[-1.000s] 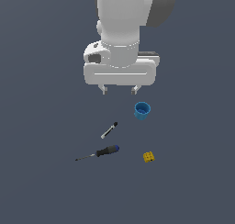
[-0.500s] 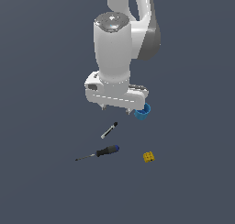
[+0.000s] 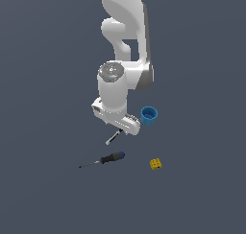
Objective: Pick up a designated object from a clutter of objects.
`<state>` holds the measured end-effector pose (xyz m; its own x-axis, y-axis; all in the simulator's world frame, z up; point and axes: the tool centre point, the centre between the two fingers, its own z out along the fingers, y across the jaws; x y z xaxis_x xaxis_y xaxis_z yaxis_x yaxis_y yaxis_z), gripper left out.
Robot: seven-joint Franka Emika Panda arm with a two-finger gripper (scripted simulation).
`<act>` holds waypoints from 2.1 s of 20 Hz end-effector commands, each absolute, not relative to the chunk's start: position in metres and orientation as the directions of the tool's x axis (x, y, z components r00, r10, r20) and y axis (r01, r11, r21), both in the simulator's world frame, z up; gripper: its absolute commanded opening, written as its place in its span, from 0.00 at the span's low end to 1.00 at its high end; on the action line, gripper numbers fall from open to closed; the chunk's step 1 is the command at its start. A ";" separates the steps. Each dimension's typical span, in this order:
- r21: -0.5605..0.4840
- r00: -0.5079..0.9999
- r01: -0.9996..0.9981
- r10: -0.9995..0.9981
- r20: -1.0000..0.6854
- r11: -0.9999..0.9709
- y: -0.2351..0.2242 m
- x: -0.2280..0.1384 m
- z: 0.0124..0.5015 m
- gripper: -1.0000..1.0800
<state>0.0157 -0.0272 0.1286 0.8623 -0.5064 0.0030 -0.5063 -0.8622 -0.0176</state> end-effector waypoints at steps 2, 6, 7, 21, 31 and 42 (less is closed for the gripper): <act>-0.012 0.818 -0.575 -0.575 0.001 -0.818 -0.033 0.008 0.100 0.96; -0.006 0.779 -0.627 -0.627 0.000 -0.779 -0.039 0.001 0.077 0.96; -0.004 0.772 -0.636 -0.636 0.000 -0.772 -0.039 -0.001 0.073 0.96; 0.000 0.749 -0.663 -0.663 -0.001 -0.749 -0.042 -0.006 0.050 0.96; 0.000 0.746 -0.666 -0.666 0.000 -0.746 -0.043 -0.007 0.012 0.96; 0.000 0.746 -0.666 -0.666 0.000 -0.746 -0.043 -0.006 0.010 0.00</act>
